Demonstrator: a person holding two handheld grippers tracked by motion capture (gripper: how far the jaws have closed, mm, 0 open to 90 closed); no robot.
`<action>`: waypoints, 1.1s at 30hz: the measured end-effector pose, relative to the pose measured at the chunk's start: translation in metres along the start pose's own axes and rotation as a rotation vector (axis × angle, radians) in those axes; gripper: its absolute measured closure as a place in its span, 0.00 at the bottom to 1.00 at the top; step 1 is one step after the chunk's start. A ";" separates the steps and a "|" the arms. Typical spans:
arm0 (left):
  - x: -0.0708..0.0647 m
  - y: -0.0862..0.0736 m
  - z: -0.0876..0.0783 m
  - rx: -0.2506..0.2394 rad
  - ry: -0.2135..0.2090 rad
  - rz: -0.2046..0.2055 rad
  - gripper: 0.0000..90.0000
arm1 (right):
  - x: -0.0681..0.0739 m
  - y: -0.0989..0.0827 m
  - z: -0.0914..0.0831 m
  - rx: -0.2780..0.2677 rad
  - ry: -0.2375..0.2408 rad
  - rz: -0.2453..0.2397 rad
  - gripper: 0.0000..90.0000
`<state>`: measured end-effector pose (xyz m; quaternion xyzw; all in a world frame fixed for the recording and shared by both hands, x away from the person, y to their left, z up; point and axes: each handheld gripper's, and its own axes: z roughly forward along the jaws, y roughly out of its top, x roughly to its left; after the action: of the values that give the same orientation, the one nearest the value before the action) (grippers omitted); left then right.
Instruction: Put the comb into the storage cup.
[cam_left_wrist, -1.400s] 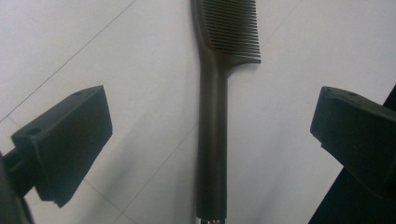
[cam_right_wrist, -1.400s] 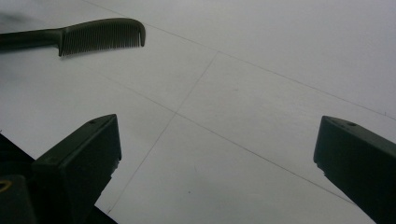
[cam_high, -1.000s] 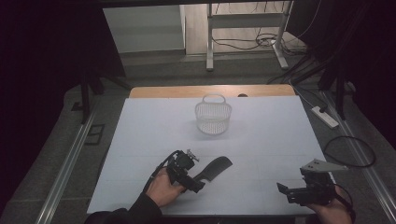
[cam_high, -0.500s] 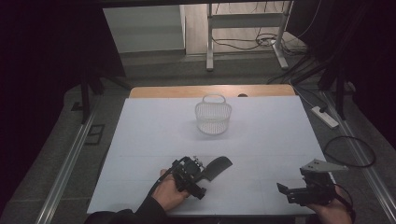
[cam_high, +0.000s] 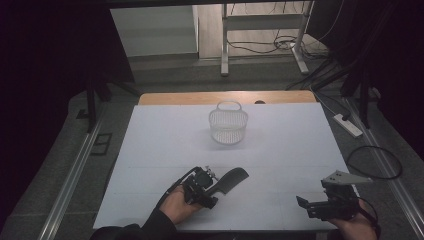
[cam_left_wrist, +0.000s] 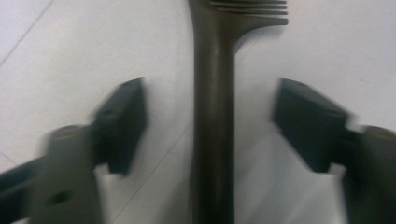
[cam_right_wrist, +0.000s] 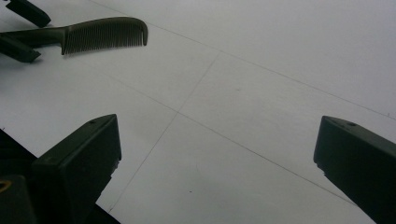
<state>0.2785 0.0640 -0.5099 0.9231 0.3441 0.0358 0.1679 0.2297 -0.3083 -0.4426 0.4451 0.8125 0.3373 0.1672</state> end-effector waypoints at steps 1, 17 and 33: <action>0.000 0.000 0.000 0.000 0.001 0.001 0.47 | 0.000 0.000 0.000 0.000 0.000 0.000 0.01; 0.004 -0.002 -0.003 -0.052 -0.028 -0.025 0.80 | 0.001 0.000 0.000 0.001 0.000 -0.004 0.01; 0.005 -0.003 -0.018 -0.186 -0.082 -0.023 0.80 | 0.001 0.000 -0.001 -0.003 0.000 -0.005 0.01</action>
<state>0.2772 0.0746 -0.4945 0.9003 0.3425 0.0278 0.2673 0.2289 -0.3079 -0.4423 0.4429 0.8130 0.3381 0.1690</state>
